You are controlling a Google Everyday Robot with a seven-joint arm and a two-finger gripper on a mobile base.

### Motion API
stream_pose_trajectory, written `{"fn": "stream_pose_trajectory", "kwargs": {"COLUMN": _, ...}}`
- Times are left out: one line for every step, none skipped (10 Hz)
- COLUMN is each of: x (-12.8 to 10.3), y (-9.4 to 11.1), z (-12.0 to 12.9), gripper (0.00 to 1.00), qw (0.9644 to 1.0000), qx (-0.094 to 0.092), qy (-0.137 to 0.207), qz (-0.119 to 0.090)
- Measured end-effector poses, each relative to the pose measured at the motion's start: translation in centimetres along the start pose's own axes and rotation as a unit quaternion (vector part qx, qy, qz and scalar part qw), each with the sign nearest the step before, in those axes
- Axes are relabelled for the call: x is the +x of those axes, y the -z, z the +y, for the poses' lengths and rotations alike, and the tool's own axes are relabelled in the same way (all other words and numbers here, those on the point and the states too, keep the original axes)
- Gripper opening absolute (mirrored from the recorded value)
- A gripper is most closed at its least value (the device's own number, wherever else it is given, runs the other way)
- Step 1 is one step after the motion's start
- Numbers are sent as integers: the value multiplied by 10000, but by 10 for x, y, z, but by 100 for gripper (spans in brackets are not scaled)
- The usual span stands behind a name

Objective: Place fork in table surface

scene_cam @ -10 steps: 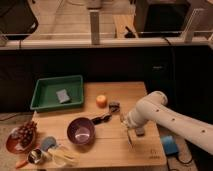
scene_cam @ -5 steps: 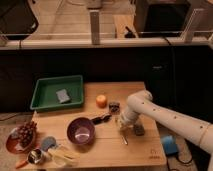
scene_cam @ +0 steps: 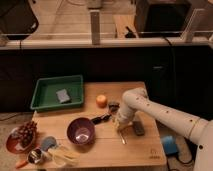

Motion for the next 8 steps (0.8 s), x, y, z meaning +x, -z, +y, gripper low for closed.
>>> {"fn": "stream_pose_trajectory", "kwargs": {"x": 0, "y": 0, "z": 1, "gripper": 56, "qw": 10000, "qx": 3, "qy": -7, "qz": 8}}
{"fn": "stream_pose_trajectory", "kwargs": {"x": 0, "y": 0, "z": 0, "gripper": 67, "qw": 10000, "qx": -2, "qy": 0, "qz": 6}}
{"fn": "stream_pose_trajectory", "kwargs": {"x": 0, "y": 0, "z": 1, "gripper": 75, "qw": 10000, "qx": -2, "qy": -13, "qz": 13}}
{"fn": "stream_pose_trajectory", "kwargs": {"x": -1, "y": 0, "z": 2, "gripper": 79, "qw": 10000, "qx": -4, "qy": -19, "qz": 14}}
{"fn": "stream_pose_trajectory", "kwargs": {"x": -1, "y": 1, "z": 3, "gripper": 80, "qw": 10000, "qx": -6, "qy": -23, "qz": 14}}
{"fn": "stream_pose_trajectory", "kwargs": {"x": -3, "y": 1, "z": -1, "gripper": 80, "qw": 10000, "qx": -37, "qy": 2, "qz": -12}}
{"fn": "stream_pose_trajectory", "kwargs": {"x": -7, "y": 4, "z": -9, "gripper": 80, "qw": 9999, "qx": -134, "qy": 24, "qz": -55}}
{"fn": "stream_pose_trajectory", "kwargs": {"x": -6, "y": 5, "z": -7, "gripper": 80, "qw": 9999, "qx": -121, "qy": -14, "qz": -28}}
